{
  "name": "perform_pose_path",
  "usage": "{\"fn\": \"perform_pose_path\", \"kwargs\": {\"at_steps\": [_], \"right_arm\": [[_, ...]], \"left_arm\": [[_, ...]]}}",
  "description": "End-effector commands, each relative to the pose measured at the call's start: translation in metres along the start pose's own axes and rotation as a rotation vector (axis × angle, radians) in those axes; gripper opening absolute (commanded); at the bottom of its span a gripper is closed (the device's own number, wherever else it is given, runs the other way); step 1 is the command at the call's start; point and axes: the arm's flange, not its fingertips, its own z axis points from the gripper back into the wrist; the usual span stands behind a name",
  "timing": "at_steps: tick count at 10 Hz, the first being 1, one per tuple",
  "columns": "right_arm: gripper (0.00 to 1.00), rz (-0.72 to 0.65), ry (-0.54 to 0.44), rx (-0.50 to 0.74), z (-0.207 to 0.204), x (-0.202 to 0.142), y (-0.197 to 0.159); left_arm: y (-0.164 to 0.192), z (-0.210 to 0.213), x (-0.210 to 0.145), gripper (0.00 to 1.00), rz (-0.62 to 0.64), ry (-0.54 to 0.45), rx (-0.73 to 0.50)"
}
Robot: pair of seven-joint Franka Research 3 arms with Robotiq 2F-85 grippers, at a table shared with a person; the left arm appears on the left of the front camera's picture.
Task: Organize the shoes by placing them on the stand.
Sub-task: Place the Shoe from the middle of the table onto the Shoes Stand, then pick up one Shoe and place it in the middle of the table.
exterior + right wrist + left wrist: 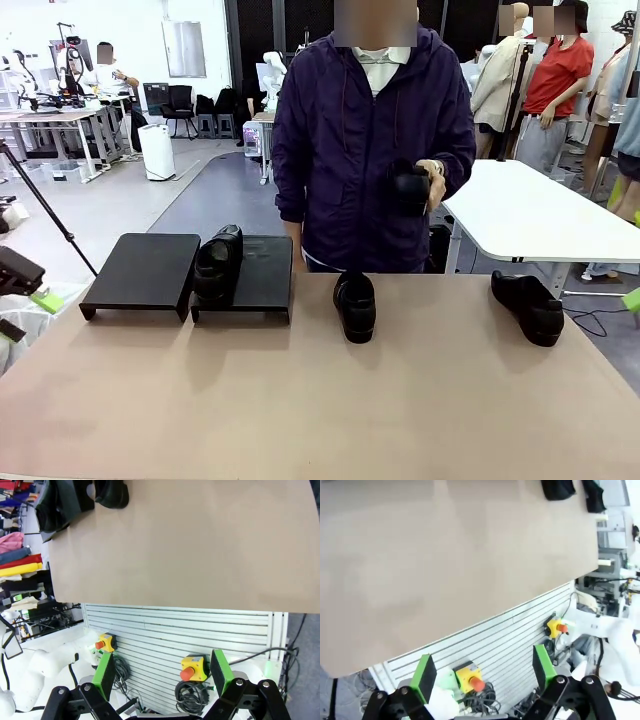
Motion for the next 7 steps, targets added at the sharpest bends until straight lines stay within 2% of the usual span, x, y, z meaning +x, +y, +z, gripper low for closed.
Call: {"fn": "perform_pose_path", "kwargs": {"at_steps": [1, 7], "right_arm": [[1.00, 0.022, -0.003, 0.023, 0.0013, 0.0003, -0.0002], [1.00, 0.022, -0.003, 0.023, 0.0013, 0.0003, -0.0002]], "left_arm": [[-0.0089, 0.0038, 0.0075, 1.00, -0.026, 0.003, 0.000], [-0.0089, 0.0038, 0.0075, 1.00, -0.026, 0.003, 0.000]]}}
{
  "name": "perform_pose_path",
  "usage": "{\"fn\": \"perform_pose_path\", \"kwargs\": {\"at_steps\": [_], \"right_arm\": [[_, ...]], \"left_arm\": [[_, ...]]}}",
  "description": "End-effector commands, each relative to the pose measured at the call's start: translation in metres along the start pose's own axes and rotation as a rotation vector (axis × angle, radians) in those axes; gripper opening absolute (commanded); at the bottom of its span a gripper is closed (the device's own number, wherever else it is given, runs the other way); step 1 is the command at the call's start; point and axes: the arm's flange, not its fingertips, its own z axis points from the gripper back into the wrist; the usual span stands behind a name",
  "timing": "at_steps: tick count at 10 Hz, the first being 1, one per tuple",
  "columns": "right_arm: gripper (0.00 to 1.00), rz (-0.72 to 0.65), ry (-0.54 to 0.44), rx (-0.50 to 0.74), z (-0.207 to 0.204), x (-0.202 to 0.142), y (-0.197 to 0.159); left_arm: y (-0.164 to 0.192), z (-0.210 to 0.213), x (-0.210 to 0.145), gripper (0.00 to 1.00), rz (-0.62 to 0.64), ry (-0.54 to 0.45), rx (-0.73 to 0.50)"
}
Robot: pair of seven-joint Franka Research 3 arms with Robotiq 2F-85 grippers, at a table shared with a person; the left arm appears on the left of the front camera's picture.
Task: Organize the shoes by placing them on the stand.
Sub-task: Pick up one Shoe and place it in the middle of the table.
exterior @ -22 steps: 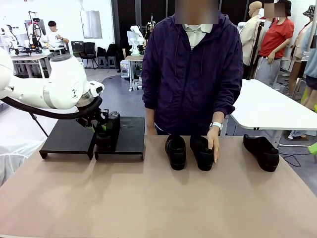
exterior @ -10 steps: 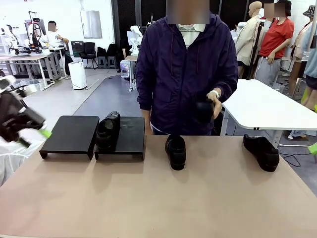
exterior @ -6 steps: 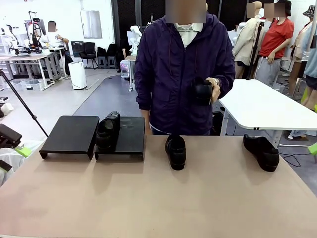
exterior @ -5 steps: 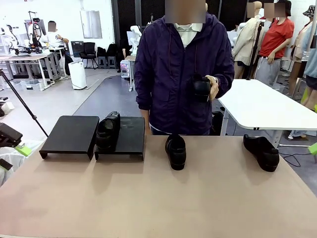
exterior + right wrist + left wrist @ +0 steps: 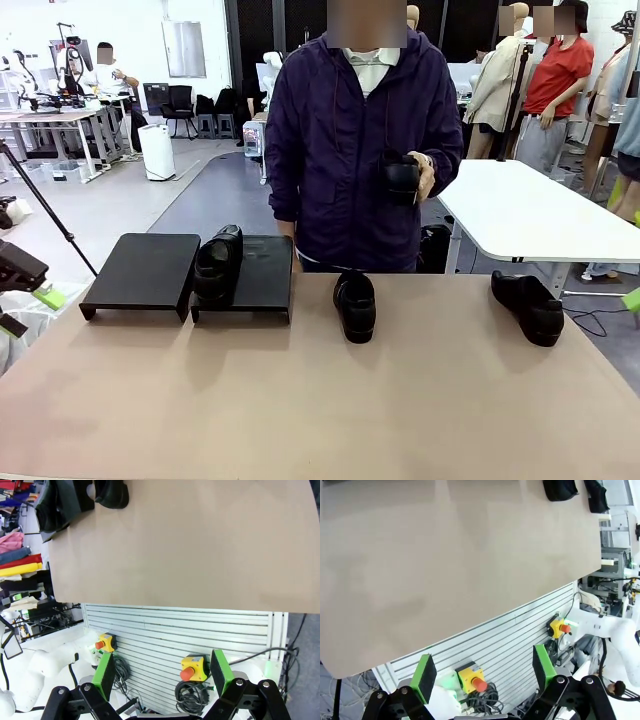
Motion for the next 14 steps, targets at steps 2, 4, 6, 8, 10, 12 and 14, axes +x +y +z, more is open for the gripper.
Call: {"fn": "perform_pose_path", "kwargs": {"at_steps": [2, 4, 6, 8, 10, 12, 14], "right_arm": [[1.00, 0.022, -0.003, 0.023, 0.001, 0.000, 0.000], [1.00, 0.022, -0.003, 0.023, 0.001, 0.000, 0.000], [1.00, 0.000, 0.000, 0.000, 0.000, 0.000, 0.000], [1.00, 0.048, 0.067, -0.308, -0.020, 0.063, 0.017], [1.00, 0.019, 0.051, -0.611, -0.053, 0.137, 0.015], [1.00, -0.030, 0.033, -0.668, -0.076, 0.158, 0.009], [1.00, 0.057, 0.034, -0.558, -0.071, 0.131, 0.019]], "left_arm": [[0.000, 0.001, 0.002, 1.00, -0.006, 0.003, -0.019], [0.000, 0.001, 0.002, 1.00, -0.006, 0.003, -0.019], [0.000, 0.001, 0.002, 1.00, -0.006, 0.003, -0.019], [0.000, 0.001, 0.002, 1.00, -0.006, 0.003, -0.019], [0.000, 0.001, 0.002, 1.00, -0.006, 0.003, -0.019], [0.000, 0.001, 0.002, 1.00, -0.006, 0.003, -0.019], [0.000, 0.001, 0.002, 1.00, -0.006, 0.003, -0.019]]}}
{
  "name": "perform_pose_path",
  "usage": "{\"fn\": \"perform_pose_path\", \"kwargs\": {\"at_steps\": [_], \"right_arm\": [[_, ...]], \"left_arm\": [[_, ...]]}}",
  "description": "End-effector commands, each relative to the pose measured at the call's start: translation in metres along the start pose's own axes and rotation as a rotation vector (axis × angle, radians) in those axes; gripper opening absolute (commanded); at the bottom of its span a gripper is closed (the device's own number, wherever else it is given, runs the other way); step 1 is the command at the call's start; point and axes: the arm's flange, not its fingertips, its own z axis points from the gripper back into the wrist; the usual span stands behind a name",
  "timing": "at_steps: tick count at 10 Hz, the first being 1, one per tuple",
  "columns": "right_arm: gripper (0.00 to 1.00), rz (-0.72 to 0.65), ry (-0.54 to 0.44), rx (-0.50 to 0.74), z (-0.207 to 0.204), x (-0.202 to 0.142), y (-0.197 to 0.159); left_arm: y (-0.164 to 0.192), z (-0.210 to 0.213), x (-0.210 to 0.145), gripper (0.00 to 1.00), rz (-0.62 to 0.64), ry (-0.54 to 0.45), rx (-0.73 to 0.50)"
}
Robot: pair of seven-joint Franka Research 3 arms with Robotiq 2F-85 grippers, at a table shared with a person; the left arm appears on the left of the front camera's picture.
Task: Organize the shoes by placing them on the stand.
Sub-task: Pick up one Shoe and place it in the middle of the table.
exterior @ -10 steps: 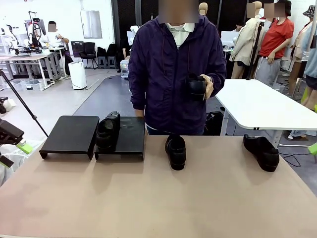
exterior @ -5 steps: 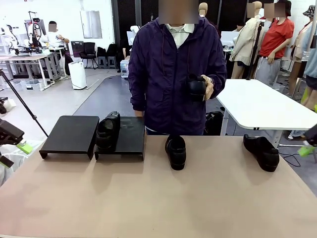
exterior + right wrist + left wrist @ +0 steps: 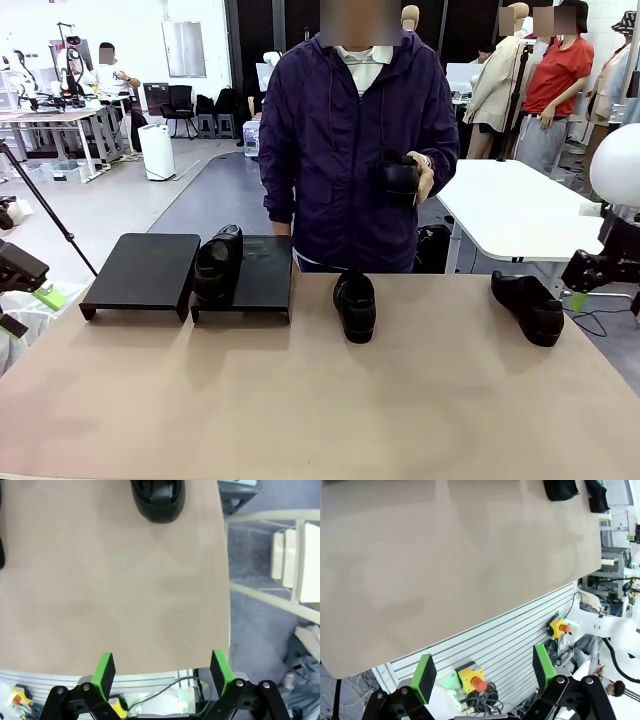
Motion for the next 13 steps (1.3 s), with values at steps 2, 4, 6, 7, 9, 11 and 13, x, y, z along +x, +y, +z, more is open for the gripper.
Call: {"fn": "perform_pose_path", "kwargs": {"at_steps": [2, 4, 6, 7, 9, 11, 13], "right_arm": [[1.00, 0.000, 0.000, 0.000, 0.000, 0.000, 0.000], [1.00, 0.029, 0.003, 0.009, -0.009, 0.038, -0.003], [1.00, 0.056, 0.041, 0.021, -0.014, 0.070, -0.002], [1.00, 0.056, 0.077, 0.010, -0.022, 0.089, 0.004], [1.00, 0.054, 0.098, 0.000, -0.042, 0.121, 0.017], [1.00, 0.039, 0.099, -0.028, -0.064, 0.140, 0.027], [1.00, 0.068, 0.107, 0.006, -0.086, 0.151, 0.032]], "left_arm": [[-0.001, 0.002, 0.001, 1.00, -0.008, -0.001, -0.019], [-0.001, 0.002, 0.001, 1.00, -0.008, -0.001, -0.019], [-0.001, 0.002, 0.001, 1.00, -0.008, -0.001, -0.019], [-0.001, 0.002, 0.001, 1.00, -0.008, -0.001, -0.019], [-0.001, 0.002, 0.001, 1.00, -0.008, -0.001, -0.019], [-0.001, 0.002, 0.001, 1.00, -0.008, -0.001, -0.019], [-0.001, 0.002, 0.001, 1.00, -0.008, -0.001, -0.019]]}}
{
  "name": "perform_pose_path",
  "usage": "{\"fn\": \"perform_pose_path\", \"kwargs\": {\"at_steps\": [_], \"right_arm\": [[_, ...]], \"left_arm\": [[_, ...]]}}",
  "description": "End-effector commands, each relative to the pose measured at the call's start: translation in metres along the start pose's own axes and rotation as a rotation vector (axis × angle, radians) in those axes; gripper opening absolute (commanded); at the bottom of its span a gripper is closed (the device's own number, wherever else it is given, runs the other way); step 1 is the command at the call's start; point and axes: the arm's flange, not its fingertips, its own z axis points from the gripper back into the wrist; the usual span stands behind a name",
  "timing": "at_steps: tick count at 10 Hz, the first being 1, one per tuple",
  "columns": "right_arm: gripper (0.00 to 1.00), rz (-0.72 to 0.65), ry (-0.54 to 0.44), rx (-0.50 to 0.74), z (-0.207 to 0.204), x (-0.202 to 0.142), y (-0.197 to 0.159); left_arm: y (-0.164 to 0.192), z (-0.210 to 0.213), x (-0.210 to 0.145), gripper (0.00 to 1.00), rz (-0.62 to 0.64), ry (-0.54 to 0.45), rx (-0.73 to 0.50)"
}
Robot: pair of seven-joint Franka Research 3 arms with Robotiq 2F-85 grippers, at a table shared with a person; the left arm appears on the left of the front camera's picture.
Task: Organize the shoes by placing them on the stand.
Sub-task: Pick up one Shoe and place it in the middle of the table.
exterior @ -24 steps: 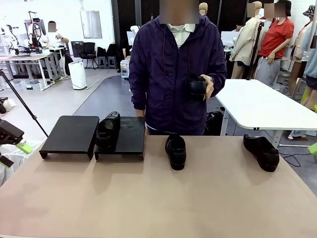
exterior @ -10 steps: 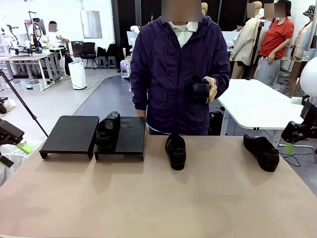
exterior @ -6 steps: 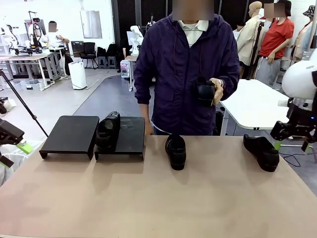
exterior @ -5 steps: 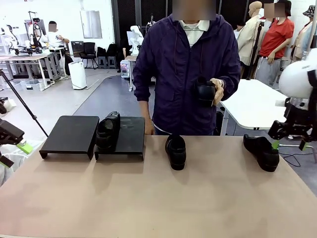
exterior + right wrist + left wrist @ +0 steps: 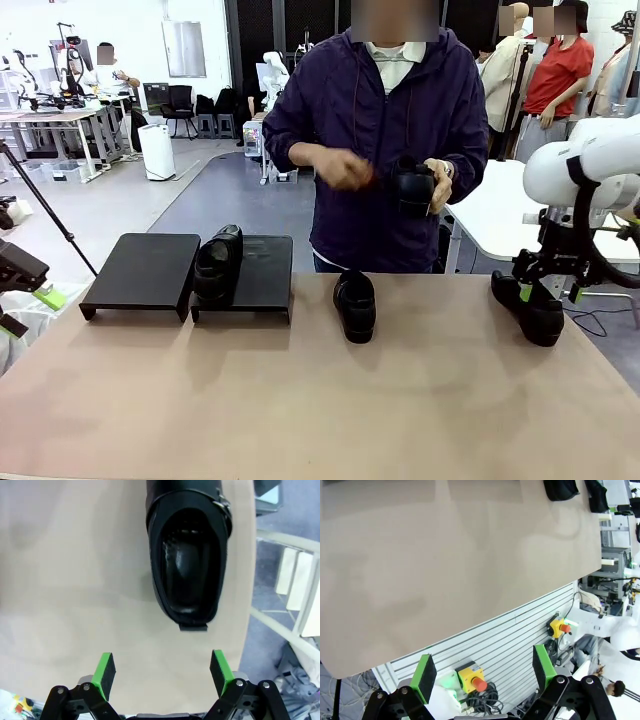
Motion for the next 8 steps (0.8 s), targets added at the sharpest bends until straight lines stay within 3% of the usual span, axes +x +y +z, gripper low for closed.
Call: {"fn": "perform_pose_path", "kwargs": {"at_steps": [1, 5, 8], "right_arm": [[1.00, 0.022, -0.013, 0.029, -0.012, 0.017, 0.006], [1.00, -0.023, -0.031, 0.067, -0.028, 0.028, -0.007], [1.00, -0.103, -0.116, 0.275, 0.016, -0.012, -0.079]], "left_arm": [[-0.001, 0.002, 0.001, 1.00, -0.008, -0.001, -0.019], [-0.001, 0.002, 0.001, 1.00, -0.008, -0.001, -0.019], [-0.001, 0.002, 0.001, 1.00, -0.008, -0.001, -0.019]]}}
